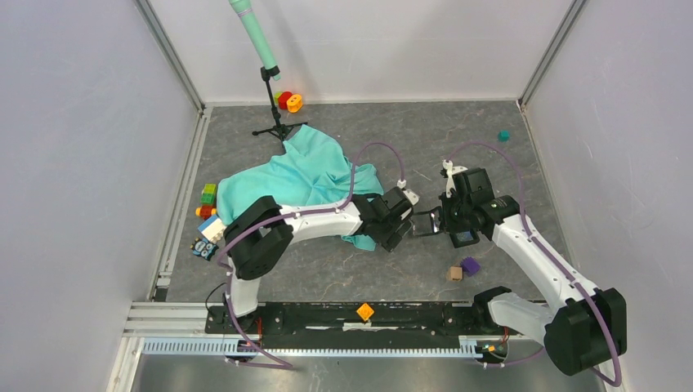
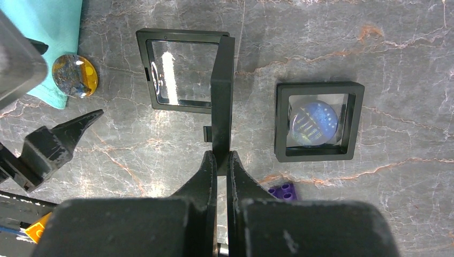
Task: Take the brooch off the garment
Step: Pick up the brooch from the center of the board.
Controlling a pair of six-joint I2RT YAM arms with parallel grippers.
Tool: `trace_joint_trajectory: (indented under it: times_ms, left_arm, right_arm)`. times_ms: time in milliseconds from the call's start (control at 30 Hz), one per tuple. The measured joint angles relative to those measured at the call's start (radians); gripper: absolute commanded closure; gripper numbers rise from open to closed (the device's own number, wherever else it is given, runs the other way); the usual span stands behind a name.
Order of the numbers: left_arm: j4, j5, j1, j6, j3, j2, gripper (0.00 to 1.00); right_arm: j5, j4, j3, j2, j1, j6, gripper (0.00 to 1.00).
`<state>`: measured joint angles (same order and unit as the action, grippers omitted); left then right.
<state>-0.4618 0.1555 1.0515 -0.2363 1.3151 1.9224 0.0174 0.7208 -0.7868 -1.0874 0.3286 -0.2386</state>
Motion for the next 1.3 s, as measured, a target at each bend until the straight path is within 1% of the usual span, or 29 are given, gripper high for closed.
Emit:
trace_joint_trajectory:
  times_ms: [233,433,500,600,900,1000,1100,1300]
  left_arm:
    - [-0.034,0.002,0.000,0.000,0.027,0.040,0.27]
    - [-0.047,0.003,0.000,-0.001,0.034,0.051,0.38]
    - [-0.049,0.008,0.000,-0.001,0.034,0.051,0.44]
    - [-0.053,0.021,0.000,0.000,0.034,0.051,0.49]
    - [-0.060,0.051,0.000,0.000,0.047,0.059,0.53]
    - [-0.012,0.022,-0.003,0.000,-0.006,0.024,0.53]
    - [0.050,-0.029,-0.015,0.000,-0.088,-0.044,0.53]
    - [0.211,-0.084,-0.025,0.040,-0.213,-0.188,0.52]
  right_arm:
    - [0.000,0.000,0.000,0.000,0.000,0.000,1.00]
    - [0.000,-0.001,0.000,0.002,-0.002,0.000,1.00]
    - [0.000,-0.001,0.001,0.002,-0.002,0.000,1.00]
    - [0.000,0.000,0.005,0.002,-0.002,0.000,1.00]
    - [0.001,-0.001,0.019,0.002,-0.002,0.000,1.00]
    - [0.016,-0.002,0.026,-0.006,-0.002,0.000,1.00]
    - [0.048,-0.005,0.030,-0.026,-0.002,0.000,1.00]
    - [0.151,-0.047,0.030,-0.065,0.005,0.000,1.00]
